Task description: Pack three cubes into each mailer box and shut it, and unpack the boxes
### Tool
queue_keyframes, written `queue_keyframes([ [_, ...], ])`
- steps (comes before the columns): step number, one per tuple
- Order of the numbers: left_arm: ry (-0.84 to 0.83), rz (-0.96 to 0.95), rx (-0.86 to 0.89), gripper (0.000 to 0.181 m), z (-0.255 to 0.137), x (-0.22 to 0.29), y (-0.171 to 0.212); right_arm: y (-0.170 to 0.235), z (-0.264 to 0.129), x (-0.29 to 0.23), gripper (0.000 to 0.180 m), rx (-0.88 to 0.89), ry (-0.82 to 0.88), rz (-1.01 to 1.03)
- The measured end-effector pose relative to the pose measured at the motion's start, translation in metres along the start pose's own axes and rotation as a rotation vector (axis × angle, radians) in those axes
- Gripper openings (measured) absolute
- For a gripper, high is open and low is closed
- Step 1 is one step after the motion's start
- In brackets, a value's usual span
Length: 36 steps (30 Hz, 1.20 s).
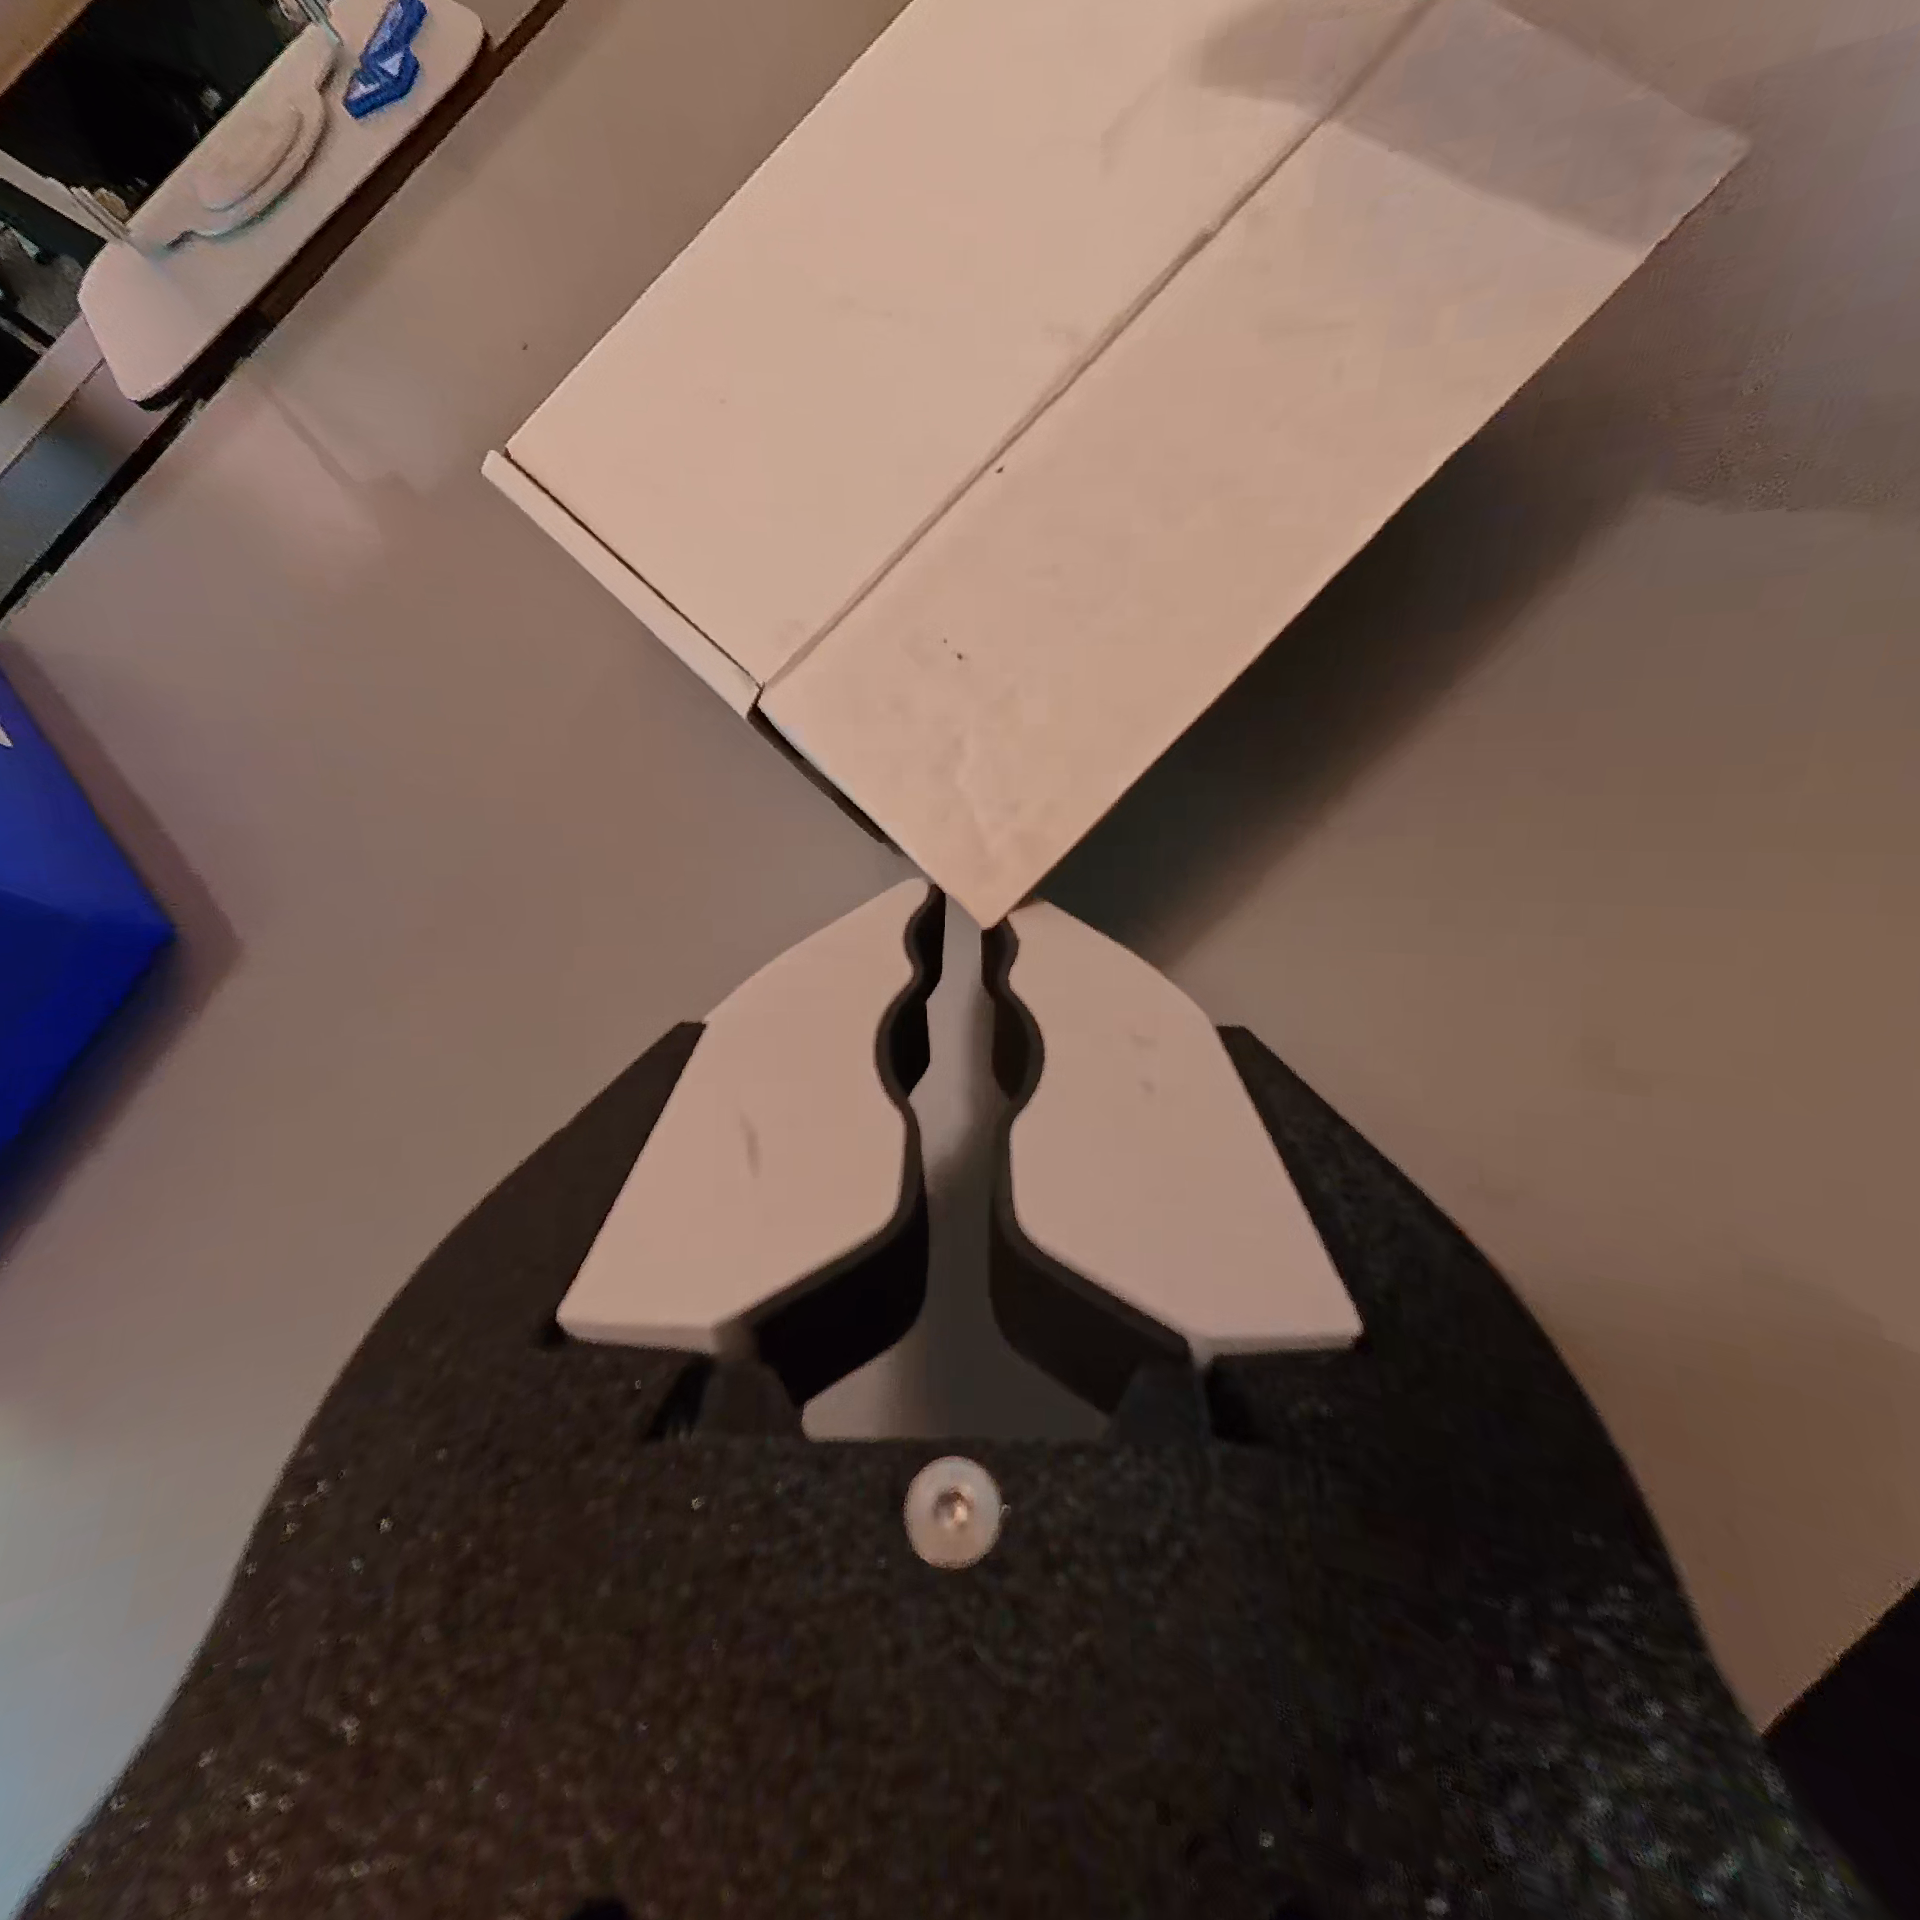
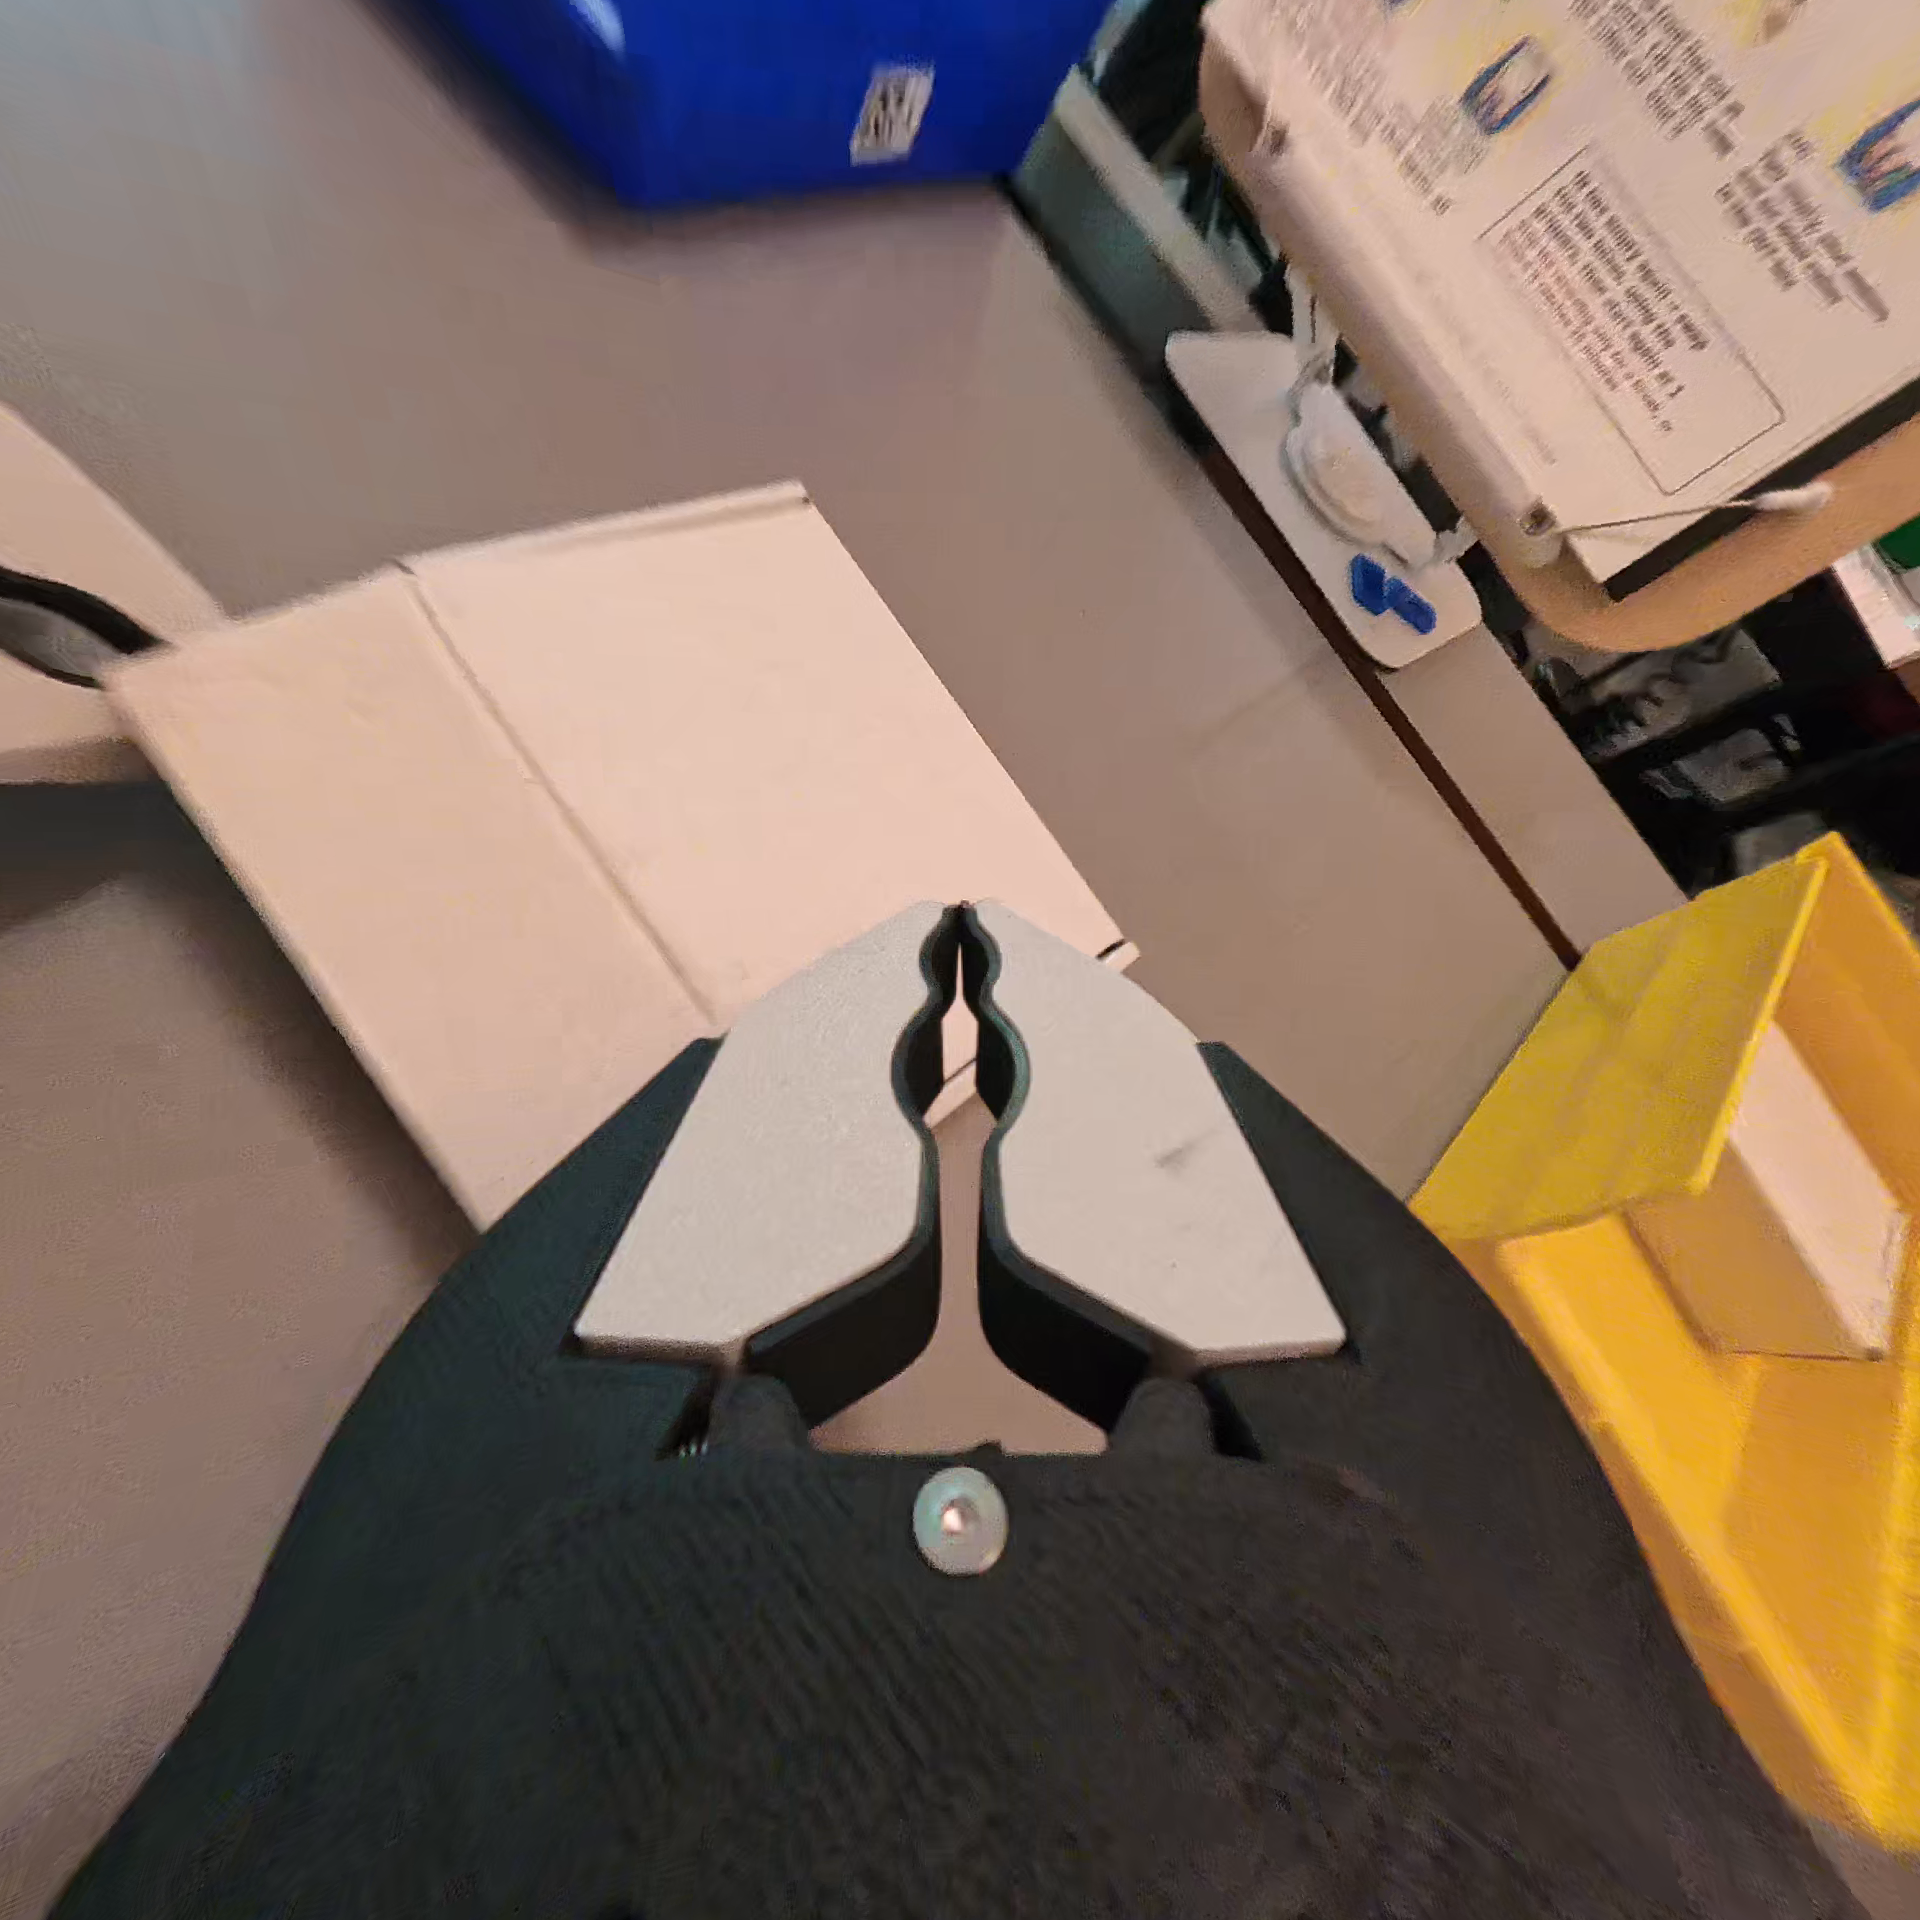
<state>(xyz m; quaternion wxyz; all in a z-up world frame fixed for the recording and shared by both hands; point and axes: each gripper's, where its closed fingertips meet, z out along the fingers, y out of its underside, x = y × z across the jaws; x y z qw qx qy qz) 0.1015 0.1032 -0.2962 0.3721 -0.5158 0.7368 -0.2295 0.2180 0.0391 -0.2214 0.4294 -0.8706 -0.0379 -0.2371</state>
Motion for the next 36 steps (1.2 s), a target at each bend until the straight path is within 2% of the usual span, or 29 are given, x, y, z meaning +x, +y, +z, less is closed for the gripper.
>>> queue_keyframes([
  [4, -0.030, 0.041, 0.021, 0.006, 0.002, -0.001, 0.000, 0.012, 0.036, -0.005, 0.000, -0.154, -0.021, -0.139],
  [11, -0.228, 0.220, -0.007, 0.008, 0.005, -0.007, -0.001, 0.017, 0.039, -0.005, 0.000, -0.247, 0.002, -0.252],
  [16, -0.253, 0.248, 0.004, 0.009, 0.004, -0.008, -0.002, 0.017, 0.041, -0.005, 0.000, -0.265, -0.002, -0.262],
  [21, -0.230, 0.261, 0.018, 0.010, 0.005, -0.009, -0.002, 0.018, 0.040, -0.005, 0.000, -0.250, -0.036, -0.207],
  [25, -0.203, 0.361, 0.050, 0.010, 0.007, -0.011, -0.003, 0.018, 0.041, -0.005, 0.000, -0.258, -0.025, -0.216],
  [30, -0.188, 0.361, 0.062, 0.010, 0.007, -0.013, -0.003, 0.018, 0.041, -0.004, 0.000, -0.266, -0.018, -0.214],
  [33, -0.069, 0.336, 0.070, 0.013, 0.003, -0.005, 0.000, 0.017, 0.041, -0.004, 0.000, -0.259, -0.017, -0.206],
  [36, 0.128, 0.247, 0.089, 0.029, -0.007, 0.008, 0.003, 0.017, 0.041, -0.004, 0.000, -0.253, -0.022, -0.207],
])
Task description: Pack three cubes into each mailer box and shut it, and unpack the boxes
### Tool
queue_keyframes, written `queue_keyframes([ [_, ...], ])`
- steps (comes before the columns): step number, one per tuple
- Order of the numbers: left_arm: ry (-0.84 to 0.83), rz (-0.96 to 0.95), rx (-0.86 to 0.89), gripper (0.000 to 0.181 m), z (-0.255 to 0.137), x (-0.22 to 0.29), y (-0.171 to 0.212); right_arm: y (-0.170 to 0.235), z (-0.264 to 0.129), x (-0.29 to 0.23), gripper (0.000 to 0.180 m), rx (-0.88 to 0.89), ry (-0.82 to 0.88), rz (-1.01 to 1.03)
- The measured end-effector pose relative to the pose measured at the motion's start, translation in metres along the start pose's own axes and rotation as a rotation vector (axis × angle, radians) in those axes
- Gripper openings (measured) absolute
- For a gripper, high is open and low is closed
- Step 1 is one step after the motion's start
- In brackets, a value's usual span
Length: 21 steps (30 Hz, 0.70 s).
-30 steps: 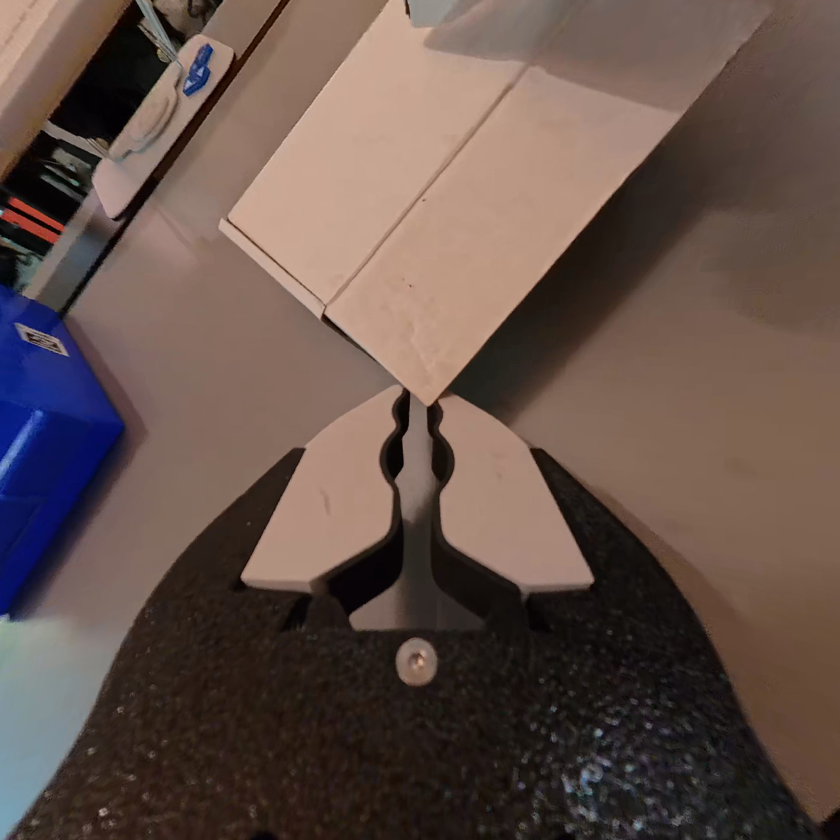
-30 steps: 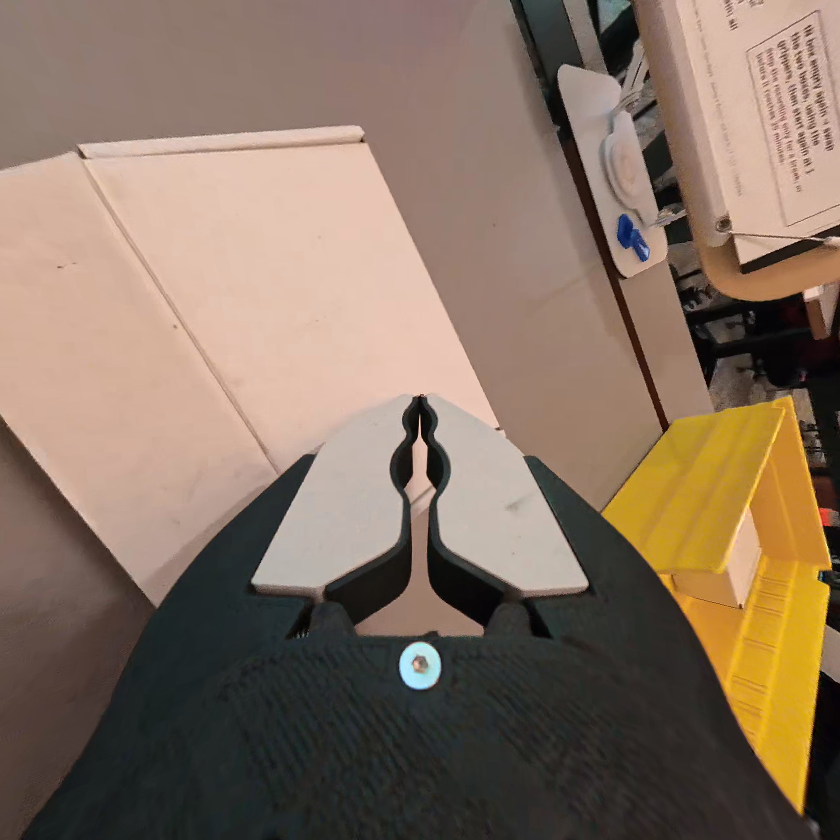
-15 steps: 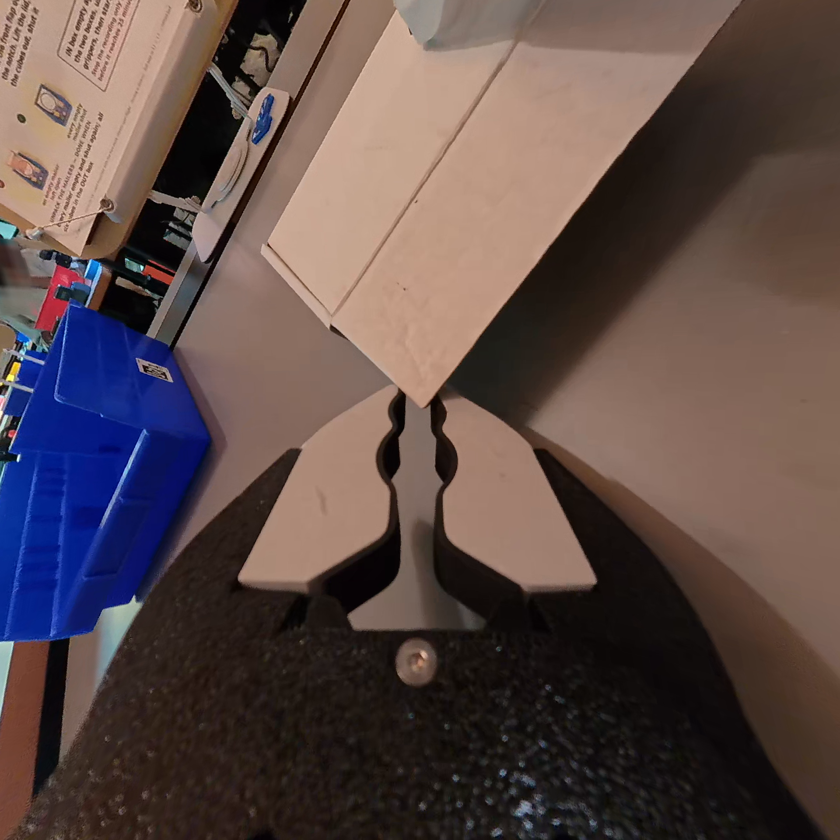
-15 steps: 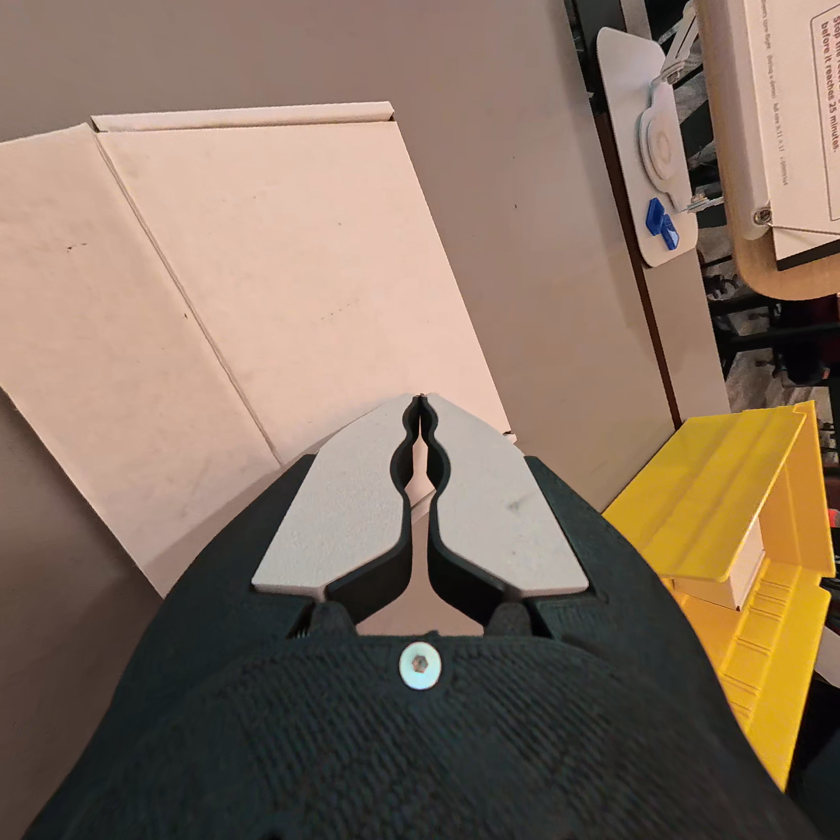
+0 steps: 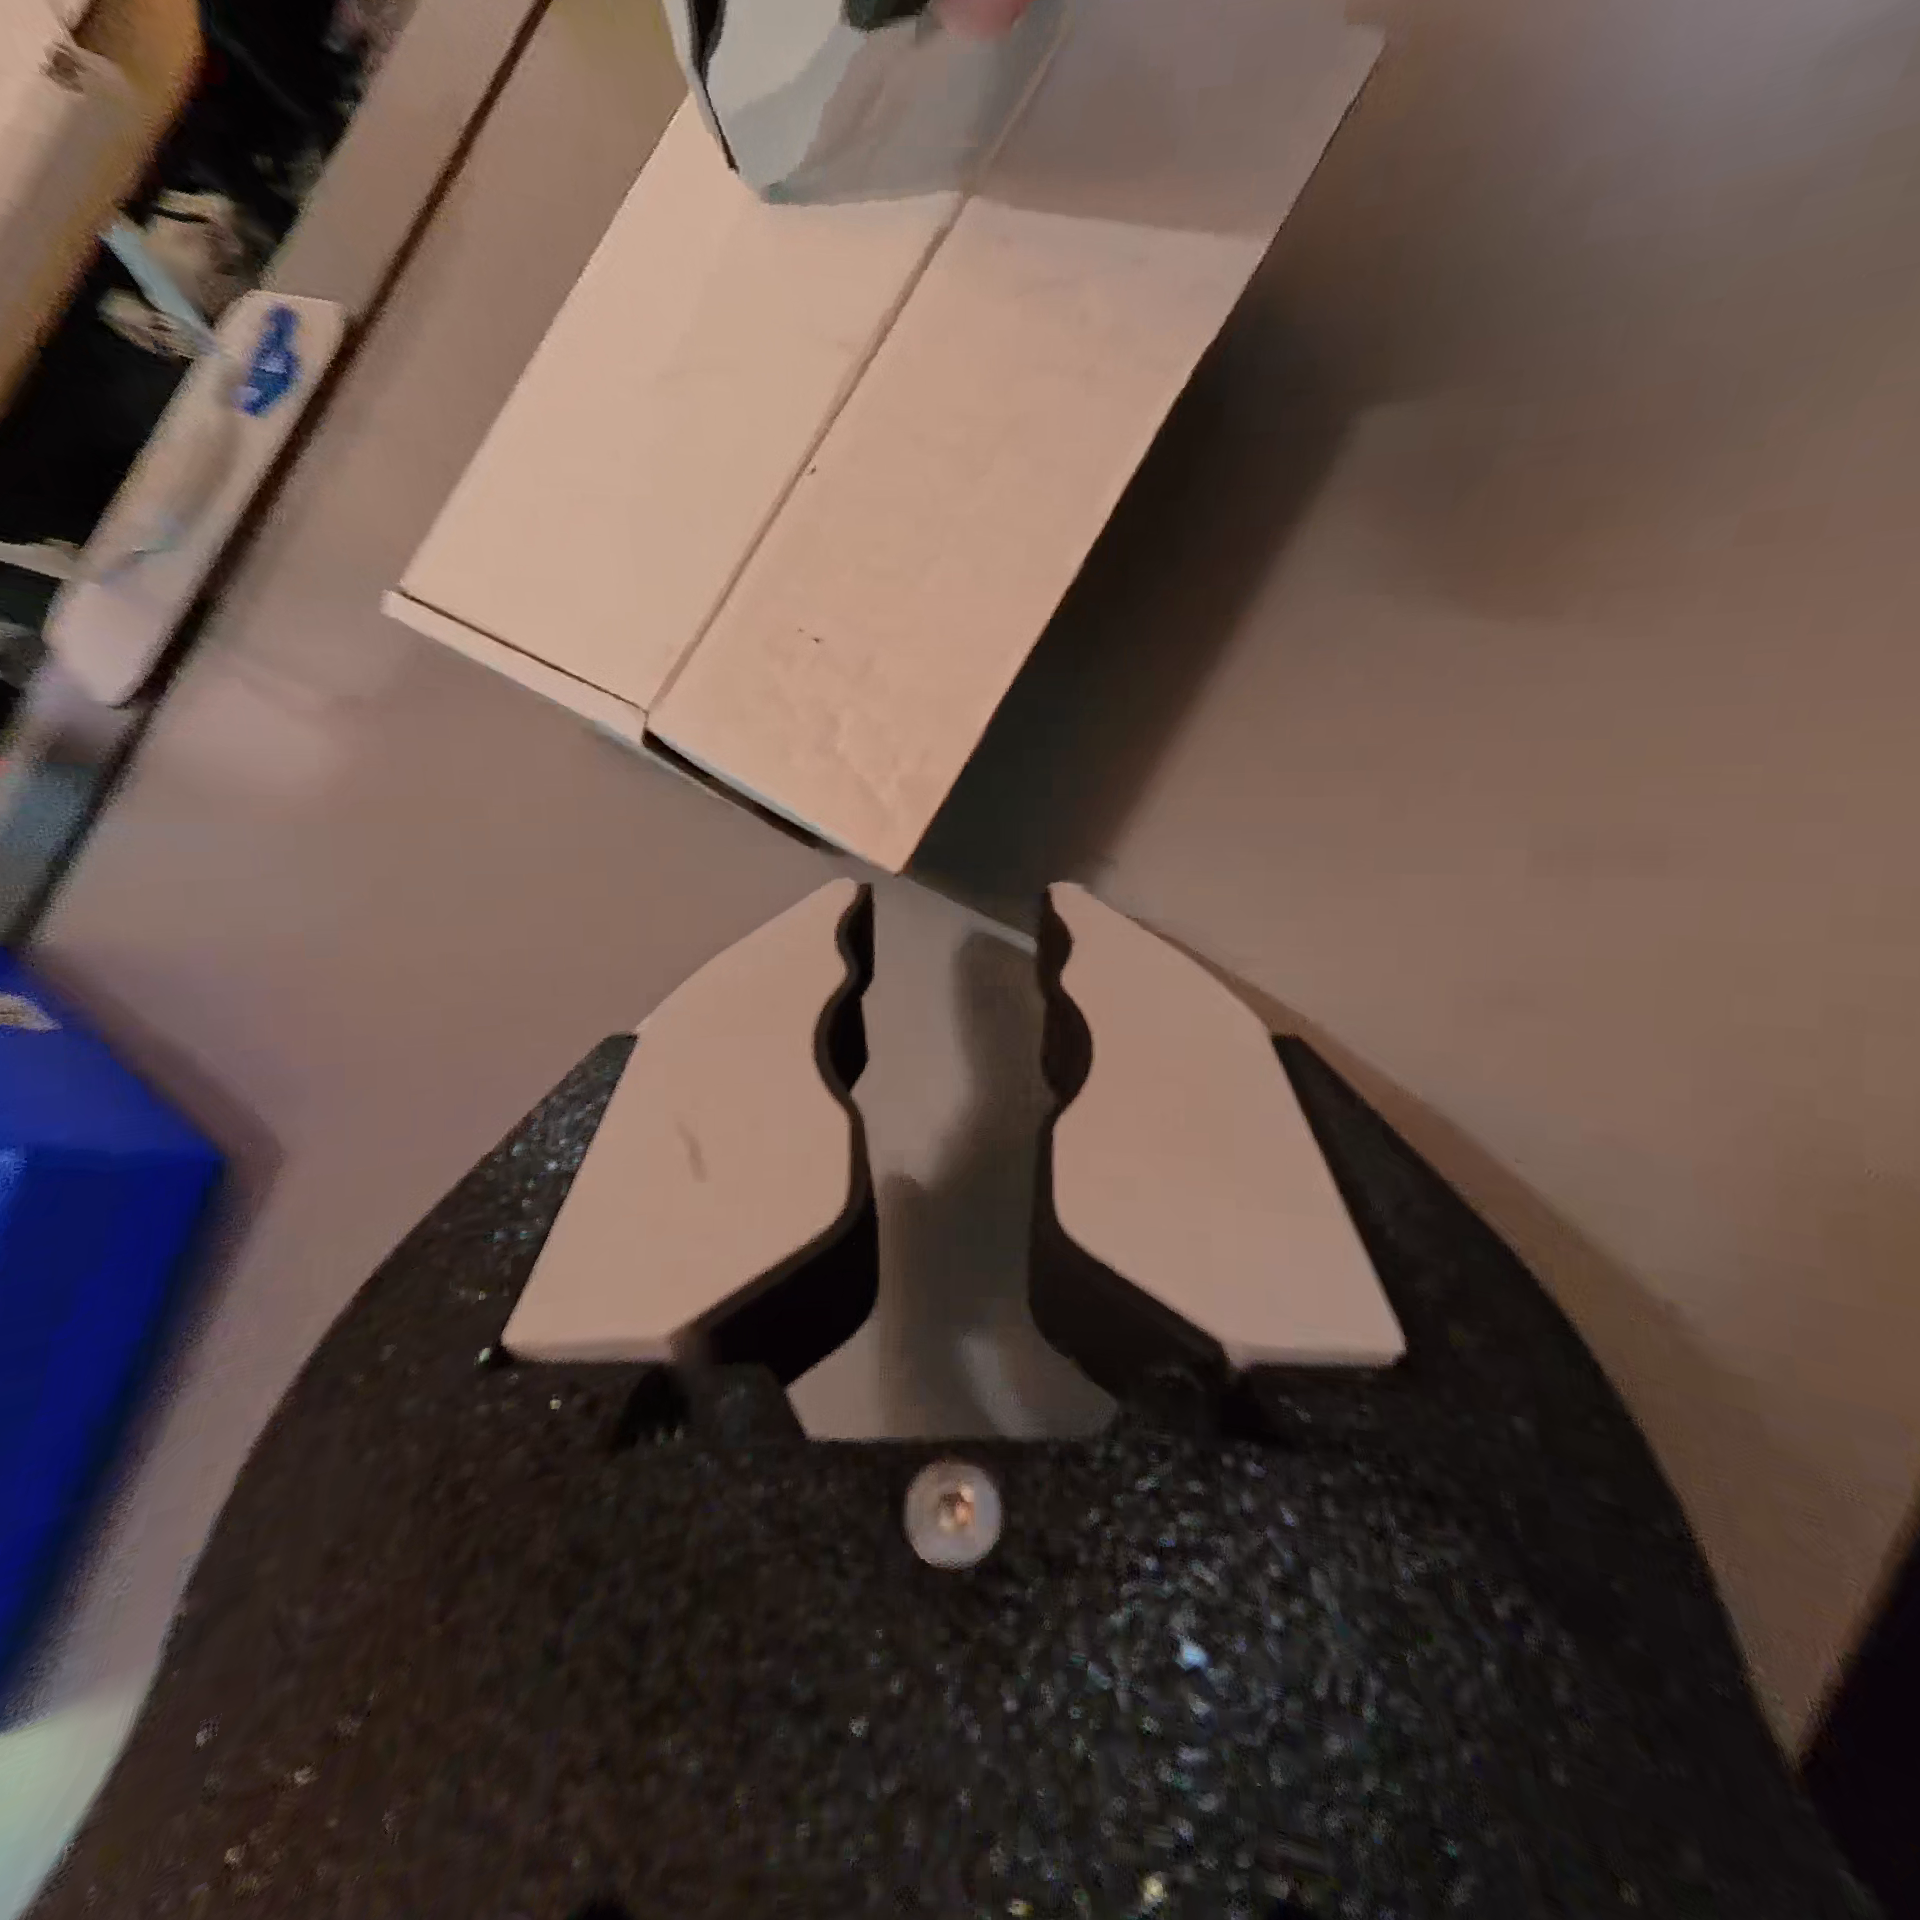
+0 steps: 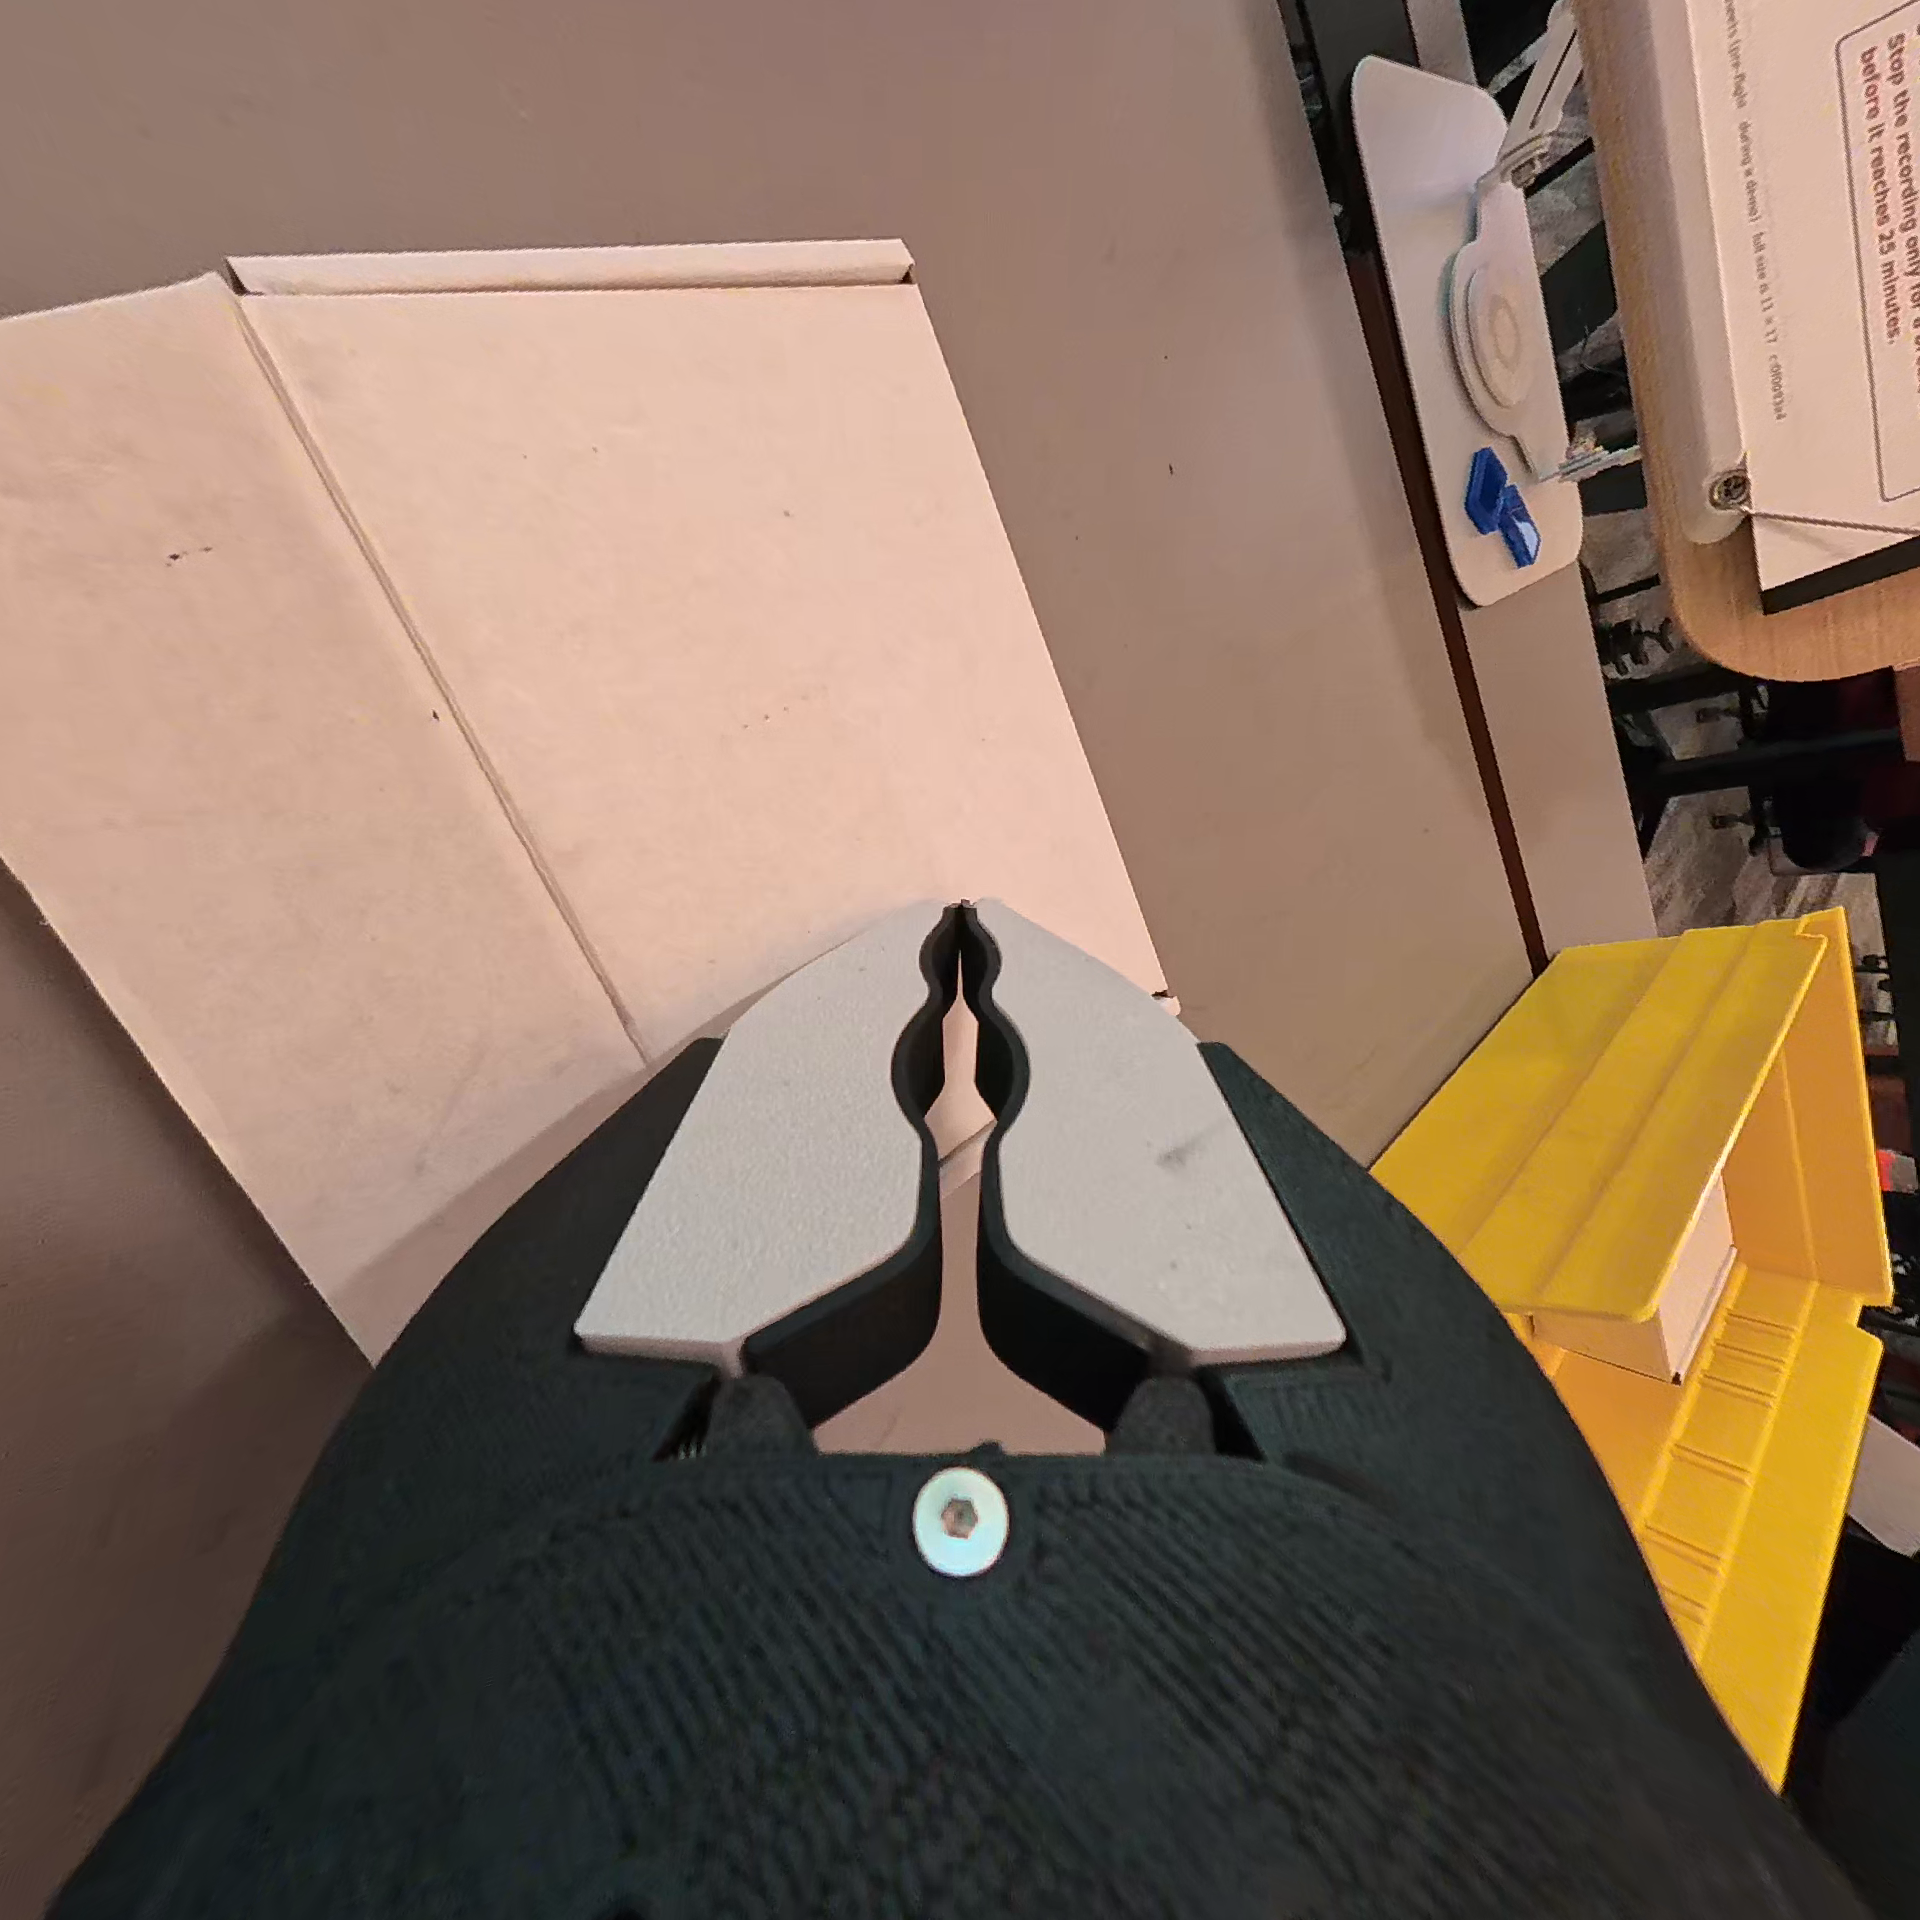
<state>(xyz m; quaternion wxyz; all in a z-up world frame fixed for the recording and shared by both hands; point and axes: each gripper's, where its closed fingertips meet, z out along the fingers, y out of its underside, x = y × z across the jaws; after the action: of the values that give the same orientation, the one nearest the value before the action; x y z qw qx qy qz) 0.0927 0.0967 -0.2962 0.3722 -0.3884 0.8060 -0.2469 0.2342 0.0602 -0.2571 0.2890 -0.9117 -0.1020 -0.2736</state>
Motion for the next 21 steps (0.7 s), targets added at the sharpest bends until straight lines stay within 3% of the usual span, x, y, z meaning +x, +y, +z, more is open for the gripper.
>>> queue_keyframes([
  [3, 0.117, -0.134, 0.098, 0.042, -0.010, 0.004, -0.011, 0.000, 0.000, 0.000, 0.000, 0.002, 0.003, -0.008],
  [7, 0.151, -0.295, 0.228, 0.050, -0.017, -0.002, -0.029, -0.001, -0.001, -0.001, 0.000, 0.013, 0.004, -0.023],
  [12, 0.049, -0.471, 0.276, 0.046, -0.016, -0.034, -0.037, -0.004, -0.008, 0.001, 0.004, 0.117, -0.063, 0.072],
  [13, 0.022, -0.480, 0.268, 0.044, -0.015, -0.042, -0.036, -0.003, -0.015, 0.006, 0.013, 0.149, -0.071, 0.132],
  [16, -0.055, -0.457, 0.246, 0.031, -0.007, -0.068, -0.035, 0.010, -0.041, 0.019, 0.016, 0.204, -0.075, 0.289],
  [21, -0.115, -0.315, 0.201, 0.016, 0.013, -0.101, -0.053, 0.056, -0.070, -0.008, 0.031, 0.185, -0.169, 0.483],
])
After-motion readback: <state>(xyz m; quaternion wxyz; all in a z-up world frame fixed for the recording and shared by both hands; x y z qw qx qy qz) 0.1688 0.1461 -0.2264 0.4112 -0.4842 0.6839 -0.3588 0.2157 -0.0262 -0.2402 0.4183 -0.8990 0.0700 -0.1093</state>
